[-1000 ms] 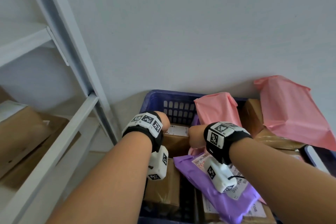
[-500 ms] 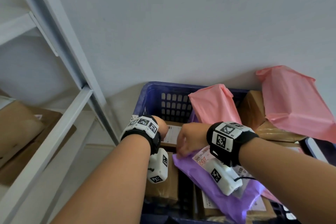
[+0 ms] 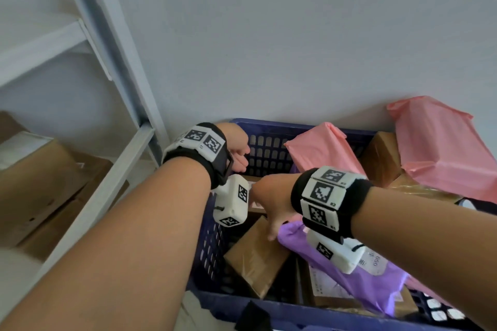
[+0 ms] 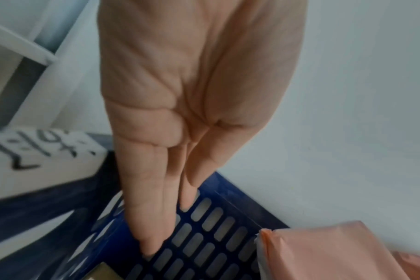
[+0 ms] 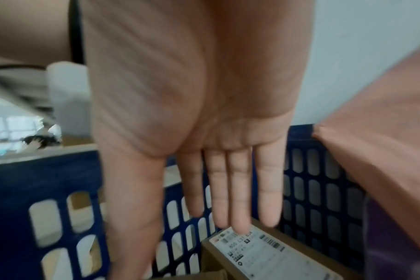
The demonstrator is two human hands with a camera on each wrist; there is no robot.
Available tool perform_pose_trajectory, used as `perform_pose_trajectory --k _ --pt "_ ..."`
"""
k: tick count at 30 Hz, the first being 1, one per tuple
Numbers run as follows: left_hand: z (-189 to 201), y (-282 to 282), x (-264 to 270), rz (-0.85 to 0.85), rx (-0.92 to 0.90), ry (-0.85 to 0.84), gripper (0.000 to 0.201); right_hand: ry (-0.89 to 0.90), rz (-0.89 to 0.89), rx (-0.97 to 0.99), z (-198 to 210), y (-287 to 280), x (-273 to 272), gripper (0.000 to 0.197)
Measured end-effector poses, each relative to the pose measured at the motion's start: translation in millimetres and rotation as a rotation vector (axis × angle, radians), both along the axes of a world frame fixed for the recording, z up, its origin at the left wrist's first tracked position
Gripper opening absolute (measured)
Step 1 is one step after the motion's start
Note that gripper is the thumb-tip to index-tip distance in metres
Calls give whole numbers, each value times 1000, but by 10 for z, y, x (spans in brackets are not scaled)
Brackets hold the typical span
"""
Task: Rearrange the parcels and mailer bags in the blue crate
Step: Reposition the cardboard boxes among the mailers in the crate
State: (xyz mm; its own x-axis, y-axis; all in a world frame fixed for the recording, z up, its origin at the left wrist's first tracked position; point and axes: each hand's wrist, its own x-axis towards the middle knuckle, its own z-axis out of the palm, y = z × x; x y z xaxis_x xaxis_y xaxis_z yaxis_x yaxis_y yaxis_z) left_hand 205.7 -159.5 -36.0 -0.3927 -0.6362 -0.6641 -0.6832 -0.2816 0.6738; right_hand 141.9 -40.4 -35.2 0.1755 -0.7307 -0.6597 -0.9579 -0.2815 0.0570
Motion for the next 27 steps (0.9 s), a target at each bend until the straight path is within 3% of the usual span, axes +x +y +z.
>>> perform_pose_trajectory --k 4,8,15,19,27 --pt "18 5 130 41 -16 109 33 61 122 131 -347 81 165 115" --pt "47 28 224 83 84 232 34 110 156 80 -599 143 163 120" --pt "14 13 174 -7 19 156 31 105 88 -18 -597 243 99 97" --pt "18 -4 194 -23 5 156 29 60 32 -72 -449 232 -40 97" --pt "137 -39 268 -169 77 212 36 -293 -429 -185 113 149 -493 69"
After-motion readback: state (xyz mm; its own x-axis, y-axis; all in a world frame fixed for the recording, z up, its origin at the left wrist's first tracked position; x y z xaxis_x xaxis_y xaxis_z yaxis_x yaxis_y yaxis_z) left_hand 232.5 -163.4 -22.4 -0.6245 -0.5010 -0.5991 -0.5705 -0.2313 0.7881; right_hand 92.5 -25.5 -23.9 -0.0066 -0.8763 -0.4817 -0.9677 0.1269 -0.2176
